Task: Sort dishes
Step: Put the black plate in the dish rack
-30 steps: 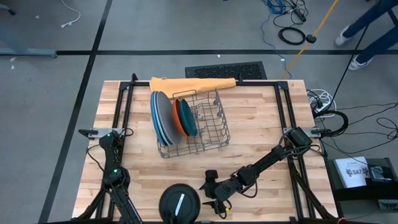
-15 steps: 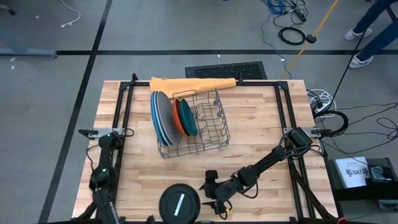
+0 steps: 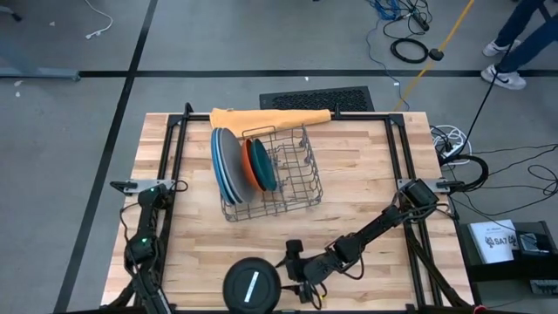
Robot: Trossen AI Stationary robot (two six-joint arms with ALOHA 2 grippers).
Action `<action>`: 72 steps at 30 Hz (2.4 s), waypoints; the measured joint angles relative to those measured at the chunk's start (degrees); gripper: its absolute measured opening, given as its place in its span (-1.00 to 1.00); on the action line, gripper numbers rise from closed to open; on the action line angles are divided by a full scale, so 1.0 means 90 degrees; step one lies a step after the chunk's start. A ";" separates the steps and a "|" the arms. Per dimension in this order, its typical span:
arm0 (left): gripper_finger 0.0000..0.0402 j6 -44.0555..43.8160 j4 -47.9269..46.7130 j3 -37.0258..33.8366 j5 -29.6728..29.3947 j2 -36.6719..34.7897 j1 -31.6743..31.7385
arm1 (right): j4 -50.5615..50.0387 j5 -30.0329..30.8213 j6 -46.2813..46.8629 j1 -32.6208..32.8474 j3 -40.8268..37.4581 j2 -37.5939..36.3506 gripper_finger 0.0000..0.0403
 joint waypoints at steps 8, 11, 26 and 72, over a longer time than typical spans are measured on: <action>0.05 -0.0192 0.2397 -0.1066 0.0101 -0.0002 -0.0088 | 0.0037 0.0023 0.0010 0.0008 0.0067 0.0002 0.48; 0.05 -0.0243 0.2881 -0.1324 0.0098 0.0029 -0.0133 | 0.0030 0.0277 0.0092 0.0042 0.0067 0.0002 0.48; 0.02 0.0704 0.1636 -0.1312 0.0583 0.0372 -0.0205 | -0.0408 0.0678 0.0358 -0.0007 0.0065 0.0002 0.48; -0.44 0.0842 -0.1710 0.0819 0.1449 0.0655 -0.0242 | -0.0544 0.0847 0.0936 -0.0096 0.0065 0.0029 0.48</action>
